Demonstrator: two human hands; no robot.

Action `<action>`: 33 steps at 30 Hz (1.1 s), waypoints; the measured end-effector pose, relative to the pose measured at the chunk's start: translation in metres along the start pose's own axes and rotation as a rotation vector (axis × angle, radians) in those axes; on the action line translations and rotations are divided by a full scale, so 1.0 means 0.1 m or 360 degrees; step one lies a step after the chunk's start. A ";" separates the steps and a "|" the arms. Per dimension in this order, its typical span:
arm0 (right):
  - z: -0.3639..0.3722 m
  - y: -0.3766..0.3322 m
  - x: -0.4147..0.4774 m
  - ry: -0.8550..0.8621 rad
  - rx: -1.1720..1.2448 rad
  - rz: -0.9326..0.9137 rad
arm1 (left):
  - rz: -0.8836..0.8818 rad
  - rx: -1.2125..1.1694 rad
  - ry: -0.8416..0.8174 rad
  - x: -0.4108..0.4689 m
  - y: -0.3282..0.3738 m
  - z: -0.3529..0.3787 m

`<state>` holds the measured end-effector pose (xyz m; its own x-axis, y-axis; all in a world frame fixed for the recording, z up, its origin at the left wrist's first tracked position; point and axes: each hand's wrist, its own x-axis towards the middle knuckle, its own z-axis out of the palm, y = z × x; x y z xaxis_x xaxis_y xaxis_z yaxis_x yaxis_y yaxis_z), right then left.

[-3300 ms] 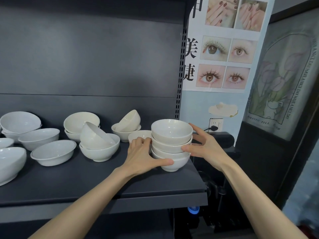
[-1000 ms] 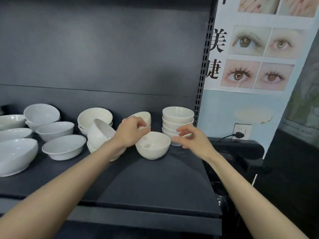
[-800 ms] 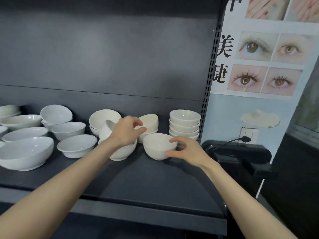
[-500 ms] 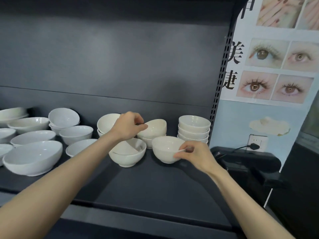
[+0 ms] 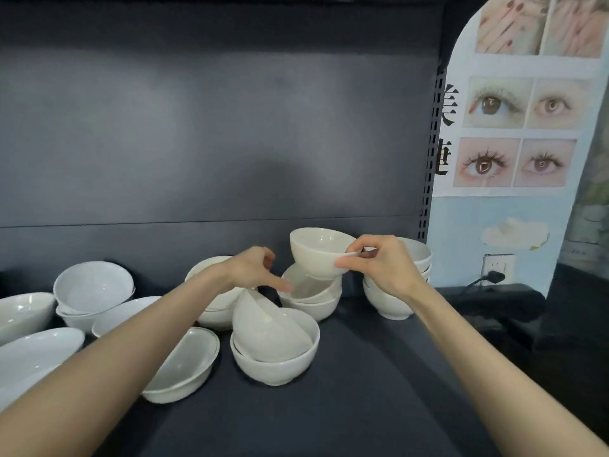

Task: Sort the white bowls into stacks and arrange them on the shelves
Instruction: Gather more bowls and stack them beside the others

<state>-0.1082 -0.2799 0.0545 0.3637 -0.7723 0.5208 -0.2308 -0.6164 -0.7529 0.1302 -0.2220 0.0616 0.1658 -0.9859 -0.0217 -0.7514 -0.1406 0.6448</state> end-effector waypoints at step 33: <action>0.28 0.25 0.13 -0.0113 0.0290 0.0353 | 0.0330 -0.0192 -0.0141 0.48 -0.22 0.24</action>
<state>-0.0837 -0.3017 0.0310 0.3861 -0.8685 0.3108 -0.1482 -0.3910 -0.9084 0.1393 -0.2680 0.0284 -0.0447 -0.9974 0.0570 -0.6809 0.0722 0.7288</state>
